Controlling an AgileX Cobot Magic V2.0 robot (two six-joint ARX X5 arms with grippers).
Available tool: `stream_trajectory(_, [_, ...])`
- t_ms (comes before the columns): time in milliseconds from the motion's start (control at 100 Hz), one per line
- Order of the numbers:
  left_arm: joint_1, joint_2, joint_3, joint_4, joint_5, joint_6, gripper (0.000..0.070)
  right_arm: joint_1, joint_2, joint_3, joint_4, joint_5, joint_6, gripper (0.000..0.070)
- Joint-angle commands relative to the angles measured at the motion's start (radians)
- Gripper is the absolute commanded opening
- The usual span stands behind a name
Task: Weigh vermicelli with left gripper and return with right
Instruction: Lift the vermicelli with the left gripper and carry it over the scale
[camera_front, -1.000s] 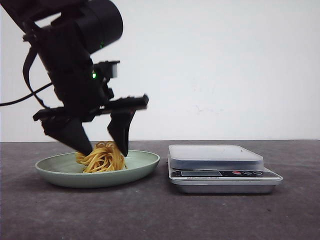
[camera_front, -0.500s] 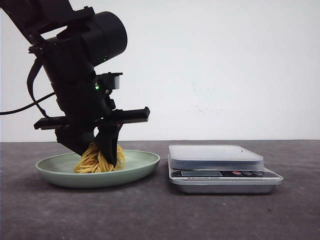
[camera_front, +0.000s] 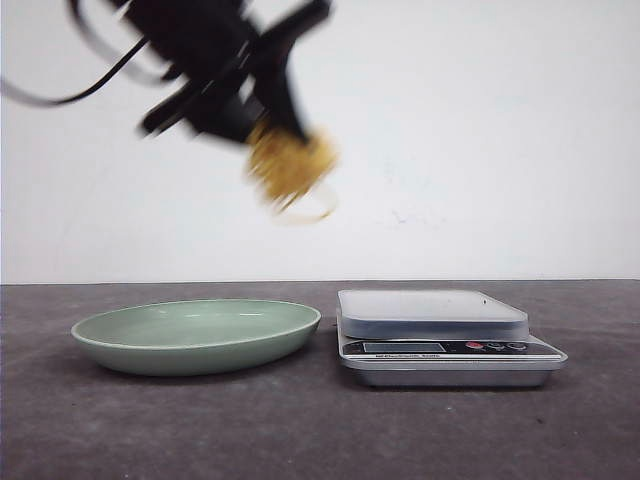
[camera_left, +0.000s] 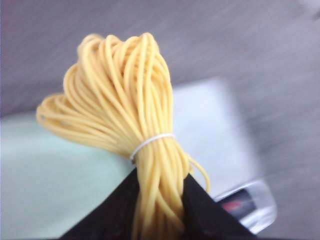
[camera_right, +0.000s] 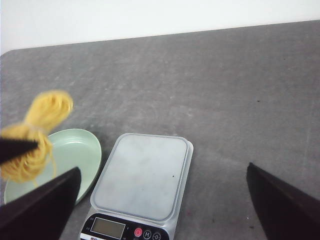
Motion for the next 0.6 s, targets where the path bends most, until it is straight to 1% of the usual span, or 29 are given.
stream_trajectory(0, [-0.029,0.028,0.048,0.021,0.026,-0.004,0.0003,0.005,0.002,0.014,0.006,0.000,-0.010,0.0673])
stream_trajectory(70, [-0.053,0.053,0.093,0.029,0.020,0.008,0.0003,0.005,0.002,0.014,0.006,0.000,-0.010,0.0673])
stream_trajectory(210, [-0.084,0.145,0.185,0.040,0.009,0.001,0.0003,0.005,0.003,0.014,0.010,0.000,-0.015,0.0673])
stream_trajectory(370, [-0.103,0.269,0.248,0.048,0.024,-0.054,0.0003,0.005,0.002,0.014,0.009,0.000,-0.015,0.0673])
stream_trajectory(590, [-0.105,0.390,0.253,0.066,0.023,-0.111,0.0003,0.005,0.002,0.014,0.007,0.000,-0.014,0.0673])
